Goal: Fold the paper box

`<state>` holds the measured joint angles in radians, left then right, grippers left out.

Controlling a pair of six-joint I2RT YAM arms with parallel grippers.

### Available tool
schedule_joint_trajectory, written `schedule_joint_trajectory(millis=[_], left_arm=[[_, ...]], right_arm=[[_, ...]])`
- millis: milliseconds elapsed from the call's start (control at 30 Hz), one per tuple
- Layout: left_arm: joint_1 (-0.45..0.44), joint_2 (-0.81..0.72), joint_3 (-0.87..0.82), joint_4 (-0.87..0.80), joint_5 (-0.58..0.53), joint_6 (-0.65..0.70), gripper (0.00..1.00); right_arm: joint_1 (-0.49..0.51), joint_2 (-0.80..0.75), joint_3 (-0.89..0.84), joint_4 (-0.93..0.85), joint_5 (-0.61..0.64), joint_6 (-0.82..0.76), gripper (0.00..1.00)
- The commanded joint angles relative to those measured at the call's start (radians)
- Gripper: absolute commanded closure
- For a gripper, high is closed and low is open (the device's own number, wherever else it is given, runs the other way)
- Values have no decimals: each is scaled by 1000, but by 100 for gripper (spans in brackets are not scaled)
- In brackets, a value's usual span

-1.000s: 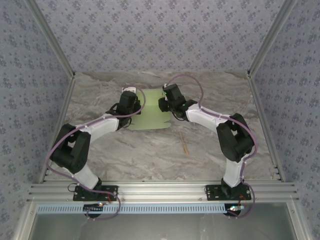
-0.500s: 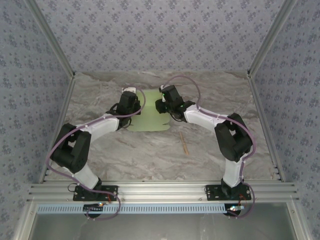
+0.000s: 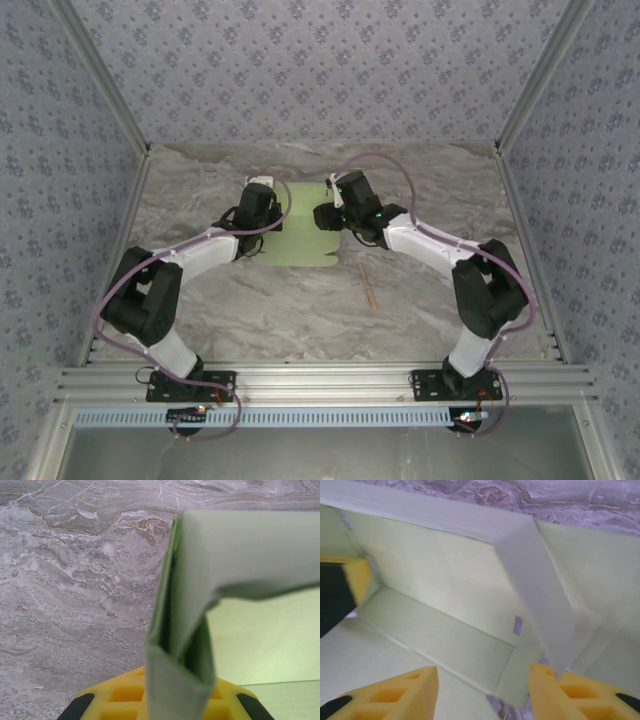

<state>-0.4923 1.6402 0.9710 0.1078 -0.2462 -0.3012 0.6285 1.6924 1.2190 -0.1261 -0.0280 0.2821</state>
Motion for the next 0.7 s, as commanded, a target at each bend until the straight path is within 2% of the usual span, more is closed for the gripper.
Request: schedule_joint_trajectory(millis=[0, 133, 233, 333, 433, 533, 667], left_arm=[[11, -4, 8, 9, 22, -4, 100], [20, -25, -3, 18, 38, 2, 100], [30, -40, -13, 26, 80, -3, 100], [39, -55, -21, 30, 115, -18, 100], [41, -72, -25, 30, 134, -23, 100], [41, -87, -23, 27, 148, -27, 100], [42, -98, -20, 26, 174, -33, 100]], right_arm=[[-28, -109, -18, -82, -44, -77, 45], [-94, -228, -84, -146, -117, -167, 42], [-209, -284, -106, -166, -192, -205, 41], [-369, -271, -113, -136, -314, -186, 41], [-470, -210, -98, -96, -399, -178, 43], [-502, -123, -64, -70, -501, -203, 47], [-461, -20, 4, -67, -623, -269, 47]])
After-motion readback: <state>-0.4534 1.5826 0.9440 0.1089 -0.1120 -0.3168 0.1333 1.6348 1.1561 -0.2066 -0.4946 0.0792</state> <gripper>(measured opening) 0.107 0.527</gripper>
